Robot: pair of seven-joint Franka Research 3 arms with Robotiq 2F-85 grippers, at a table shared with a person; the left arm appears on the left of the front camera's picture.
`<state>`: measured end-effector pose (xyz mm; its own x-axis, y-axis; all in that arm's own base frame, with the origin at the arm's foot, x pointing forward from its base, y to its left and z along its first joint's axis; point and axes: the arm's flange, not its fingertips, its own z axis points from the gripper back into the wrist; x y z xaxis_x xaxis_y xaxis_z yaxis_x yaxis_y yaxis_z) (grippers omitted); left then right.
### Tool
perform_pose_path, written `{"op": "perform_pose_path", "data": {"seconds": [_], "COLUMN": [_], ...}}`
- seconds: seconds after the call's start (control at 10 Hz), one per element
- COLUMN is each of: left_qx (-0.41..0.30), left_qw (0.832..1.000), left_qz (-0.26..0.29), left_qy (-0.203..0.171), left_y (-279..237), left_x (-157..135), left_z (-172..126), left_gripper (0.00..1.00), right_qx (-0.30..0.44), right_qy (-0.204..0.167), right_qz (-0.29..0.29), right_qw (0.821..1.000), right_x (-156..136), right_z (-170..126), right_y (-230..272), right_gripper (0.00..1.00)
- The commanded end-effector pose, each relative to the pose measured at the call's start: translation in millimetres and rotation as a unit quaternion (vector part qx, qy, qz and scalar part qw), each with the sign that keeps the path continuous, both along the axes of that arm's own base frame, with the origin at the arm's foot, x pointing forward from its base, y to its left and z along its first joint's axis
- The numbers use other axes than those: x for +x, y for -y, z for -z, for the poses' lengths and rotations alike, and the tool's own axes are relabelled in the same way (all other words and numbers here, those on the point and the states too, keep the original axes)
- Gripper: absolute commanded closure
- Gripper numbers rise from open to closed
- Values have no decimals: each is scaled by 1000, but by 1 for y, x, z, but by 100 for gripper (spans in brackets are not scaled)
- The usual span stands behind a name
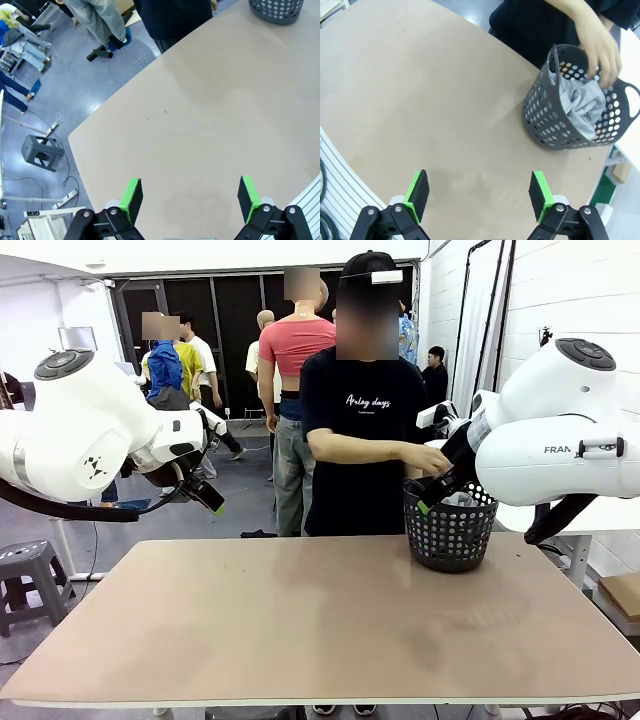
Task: Fold the training pants.
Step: Grab both ends of the Training pants handed by a person.
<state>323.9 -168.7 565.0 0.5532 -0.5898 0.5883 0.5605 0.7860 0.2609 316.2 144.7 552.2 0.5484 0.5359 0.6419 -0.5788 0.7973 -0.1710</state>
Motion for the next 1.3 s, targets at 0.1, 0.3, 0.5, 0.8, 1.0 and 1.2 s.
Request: {"op": "perform_pose_path", "data": {"seconds": [0.1, 0.3, 0.5, 0.8, 1.0, 1.2], "left_qx": [2, 2, 2, 2, 2, 2], "left_qw": [1000, 1000, 1000, 1000, 1000, 1000], "left_qz": [1, 1, 1, 1, 1, 1], "left_qy": [-3, -3, -3, -3, -3, -3], "left_y": [1, 1, 1, 1, 1, 1], "left_x": [0, 0, 0, 0, 0, 0], "left_z": [0, 0, 0, 0, 0, 0], "left_gripper": [0, 0, 0, 0, 0, 0], "right_qx": [-3, -3, -3, -3, -3, -3], "right_qy": [-4, -4, -4, -4, -4, -4], "right_qz": [-1, -1, -1, -1, -1, -1], "right_qw": [1000, 1000, 1000, 1000, 1000, 1000], "right_x": [-2, -2, -2, -2, -2, -2], "right_z": [0, 0, 0, 0, 0, 0], "right_y": [1, 1, 1, 1, 1, 1], "right_gripper": [0, 0, 0, 0, 0, 0]}}
